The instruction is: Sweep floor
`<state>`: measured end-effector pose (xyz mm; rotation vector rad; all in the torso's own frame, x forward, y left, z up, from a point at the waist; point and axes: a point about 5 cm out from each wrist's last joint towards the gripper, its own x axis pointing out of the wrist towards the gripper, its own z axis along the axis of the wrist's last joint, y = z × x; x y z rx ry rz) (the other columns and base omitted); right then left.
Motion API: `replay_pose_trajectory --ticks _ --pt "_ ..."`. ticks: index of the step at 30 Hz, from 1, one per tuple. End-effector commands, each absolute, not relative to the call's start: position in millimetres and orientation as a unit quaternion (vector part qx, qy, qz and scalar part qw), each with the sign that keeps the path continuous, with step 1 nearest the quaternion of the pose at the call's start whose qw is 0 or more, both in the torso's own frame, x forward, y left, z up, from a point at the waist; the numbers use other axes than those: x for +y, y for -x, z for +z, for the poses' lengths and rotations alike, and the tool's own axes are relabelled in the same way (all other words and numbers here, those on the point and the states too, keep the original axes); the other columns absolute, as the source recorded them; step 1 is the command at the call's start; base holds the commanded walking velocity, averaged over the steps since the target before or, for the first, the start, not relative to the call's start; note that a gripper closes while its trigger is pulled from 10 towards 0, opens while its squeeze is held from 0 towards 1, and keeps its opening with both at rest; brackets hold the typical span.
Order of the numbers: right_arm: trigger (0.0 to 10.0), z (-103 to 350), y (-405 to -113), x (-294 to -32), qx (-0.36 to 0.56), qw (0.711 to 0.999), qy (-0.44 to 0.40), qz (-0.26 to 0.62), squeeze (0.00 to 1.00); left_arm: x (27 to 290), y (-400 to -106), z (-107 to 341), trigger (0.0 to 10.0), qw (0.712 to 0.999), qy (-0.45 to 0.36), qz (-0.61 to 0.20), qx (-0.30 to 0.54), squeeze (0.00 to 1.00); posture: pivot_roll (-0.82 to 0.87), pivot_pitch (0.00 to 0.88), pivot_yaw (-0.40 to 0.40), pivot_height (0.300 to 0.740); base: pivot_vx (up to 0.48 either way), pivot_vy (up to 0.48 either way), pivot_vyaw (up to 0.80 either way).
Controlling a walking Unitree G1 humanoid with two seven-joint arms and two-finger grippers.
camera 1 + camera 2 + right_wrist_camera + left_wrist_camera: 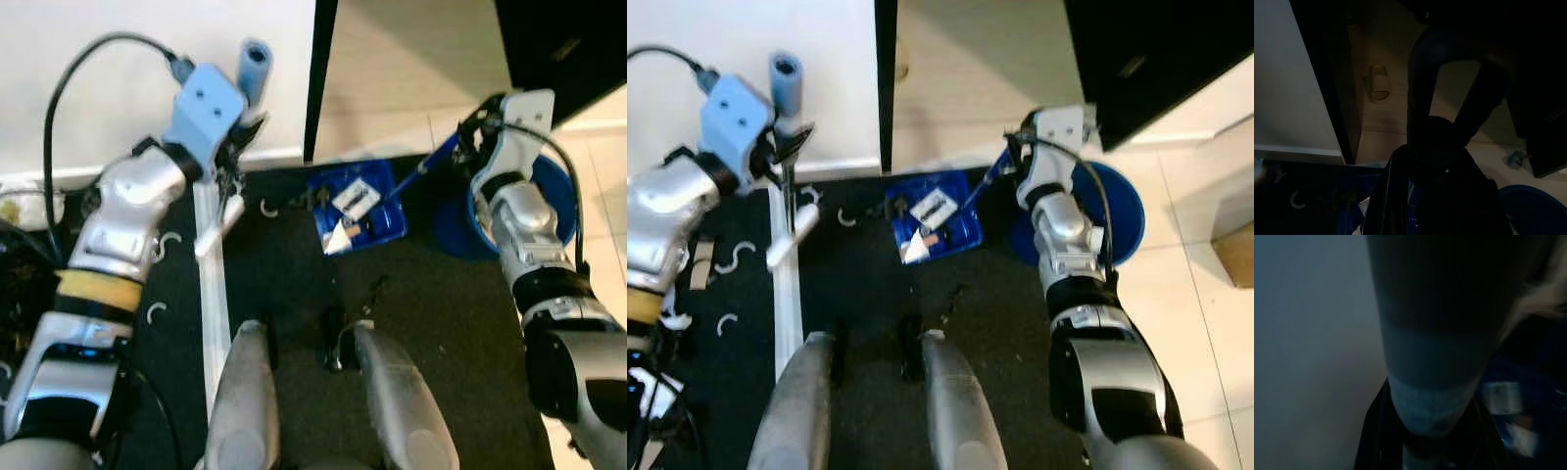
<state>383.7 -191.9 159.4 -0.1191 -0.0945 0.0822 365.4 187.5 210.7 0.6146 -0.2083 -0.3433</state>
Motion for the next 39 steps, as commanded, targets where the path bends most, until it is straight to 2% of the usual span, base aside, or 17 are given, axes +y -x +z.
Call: replay_pose_trajectory --ticks 1,6,8,14,15,19,20,23,27,29,32,39 --pt "10.0 97.2 -361.5 -199.3 0.08 0.995 0.06 0.029 0.0 181.8 -367.6 191.5 10.0 0.931 -0.319 -0.146 -0.099 0.0 0.04 0.457 -0.082 0.74 0.0 0.0 0.0" --pt "10.0 94.2 -358.3 -200.8 0.078 0.995 0.06 0.026 0.0 166.4 -372.8 164.2 10.0 0.945 -0.291 -0.128 -0.078 0.0 0.03 0.472 -0.075 0.74 0.0 0.0 0.0" --pt "10.0 93.2 -357.0 -202.3 0.078 0.995 0.059 0.023 0.0 158.0 -374.2 156.5 10.0 0.956 -0.257 -0.123 -0.071 0.0 0.02 0.479 -0.072 0.74 0.0 0.0 0.0" --pt "10.0 90.5 -353.7 -205.4 0.076 0.995 0.059 0.012 0.0 134.6 -378.0 150.8 10.0 0.967 -0.222 -0.081 -0.099 0.0 0.02 0.495 -0.063 0.74 0.0 0.0 0.0" --pt "10.0 90.2 -352.5 -206.2 0.073 0.996 0.059 0.008 0.0 118.9 -379.8 155.0 10.0 0.969 -0.202 -0.08 -0.117 0.0 0.01 0.498 -0.058 0.74 0.0 0.0 0.0" --pt "10.0 90.2 -352.2 -206.4 0.072 0.996 0.059 0.007 0.0 113.5 -380.4 157.0 10.0 0.969 -0.197 -0.083 -0.122 0.0 0.01 0.498 -0.058 0.74 0.0 0.0 0.0" --pt "10.0 90.4 -351.6 -206.5 0.068 0.996 0.058 0.005 0.0 97.3 -382.5 170.1 10.0 0.968 -0.183 -0.073 -0.158 0.0 0.01 0.497 -0.054 0.74 0.0 0.0 0.0" --pt "10.0 90.6 -351.1 -206.5 0.065 0.996 0.058 0.004 0.0 83.0 -383.3 182.4 10.0 0.965 -0.171 -0.068 -0.189 0.0 0.01 0.496 -0.053 0.74 0.0 0.0 0.0" --pt "10.0 91.1 -350.7 -206.6 0.062 0.996 0.057 0.004 0.0 64.3 -382.2 192.9 10.0 0.964 -0.14 -0.091 -0.209 0.0 0.01 0.494 -0.053 0.74 0.0 0.0 0.0" --pt "10.0 91.1 -350.7 -206.6 0.062 0.996 0.057 0.004 0.0 64.3 -382.2 192.9 10.0 0.964 -0.14 -0.091 -0.209 0.0 0.01 0.494 -0.053 0.74 0.0 0.0 0.0" --pt "10.0 91.7 -350.1 -206.9 0.058 0.997 0.058 0.004 0.0 38.3 -378.4 205.8 10.0 0.959 -0.112 -0.108 -0.238 0.0 0.01 0.494 -0.054 0.74 0.0 0.0 0.0" --pt "10.0 90.6 -348.6 -204.8 0.056 0.997 0.057 0.007 0.0 3.8 -370.4 220.4 10.0 0.951 -0.065 -0.155 -0.259 0.0 0.01 0.494 -0.054 0.74 0.0 0.0 0.0"
